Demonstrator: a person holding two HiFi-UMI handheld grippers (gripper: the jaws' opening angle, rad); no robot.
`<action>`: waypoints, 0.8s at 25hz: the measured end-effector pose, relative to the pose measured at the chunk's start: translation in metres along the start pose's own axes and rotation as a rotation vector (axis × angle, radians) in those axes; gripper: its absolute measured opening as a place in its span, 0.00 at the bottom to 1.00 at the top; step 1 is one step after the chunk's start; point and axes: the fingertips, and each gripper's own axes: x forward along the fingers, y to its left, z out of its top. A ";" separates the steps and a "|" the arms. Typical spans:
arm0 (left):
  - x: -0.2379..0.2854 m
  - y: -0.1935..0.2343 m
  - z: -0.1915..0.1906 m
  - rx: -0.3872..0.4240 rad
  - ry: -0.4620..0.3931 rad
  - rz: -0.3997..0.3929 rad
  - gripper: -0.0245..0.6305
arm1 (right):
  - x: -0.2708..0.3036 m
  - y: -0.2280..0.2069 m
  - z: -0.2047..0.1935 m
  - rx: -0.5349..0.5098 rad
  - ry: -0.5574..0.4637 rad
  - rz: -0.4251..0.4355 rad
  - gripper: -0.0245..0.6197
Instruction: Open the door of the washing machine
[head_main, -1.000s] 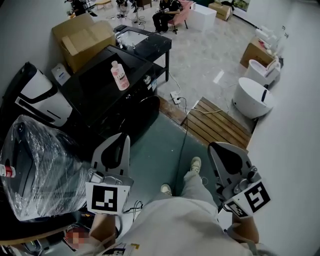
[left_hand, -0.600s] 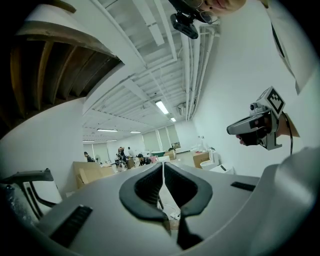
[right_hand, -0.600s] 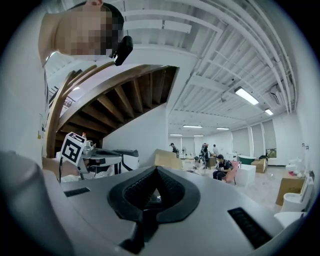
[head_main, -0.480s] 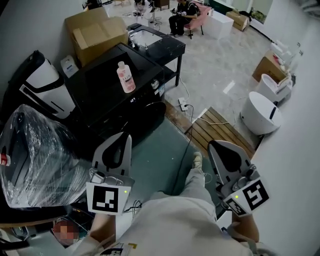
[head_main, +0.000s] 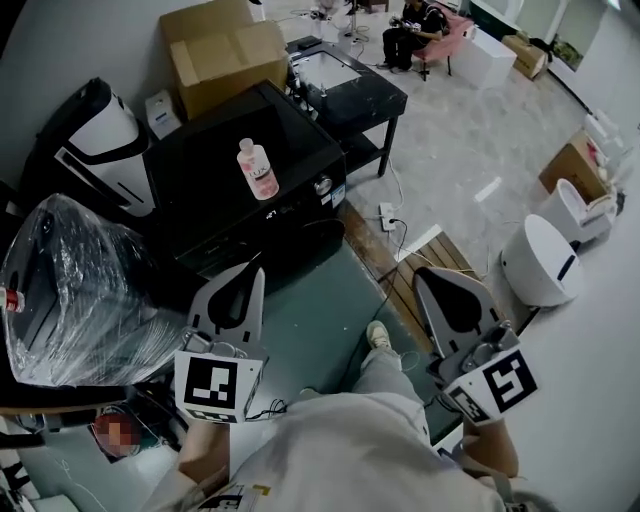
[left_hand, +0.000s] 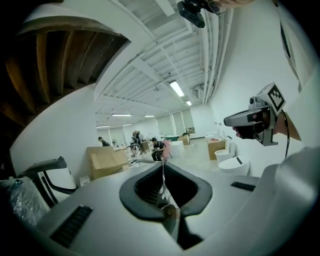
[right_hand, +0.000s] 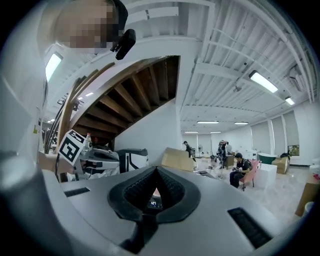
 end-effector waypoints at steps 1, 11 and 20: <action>0.008 0.003 -0.002 -0.003 0.021 0.019 0.08 | 0.006 -0.011 0.000 0.001 -0.001 0.016 0.08; 0.078 0.028 -0.026 -0.186 0.215 0.290 0.08 | 0.078 -0.095 -0.021 0.028 0.053 0.270 0.08; 0.118 0.039 -0.060 -0.538 0.253 0.527 0.08 | 0.139 -0.138 -0.059 0.048 0.142 0.508 0.08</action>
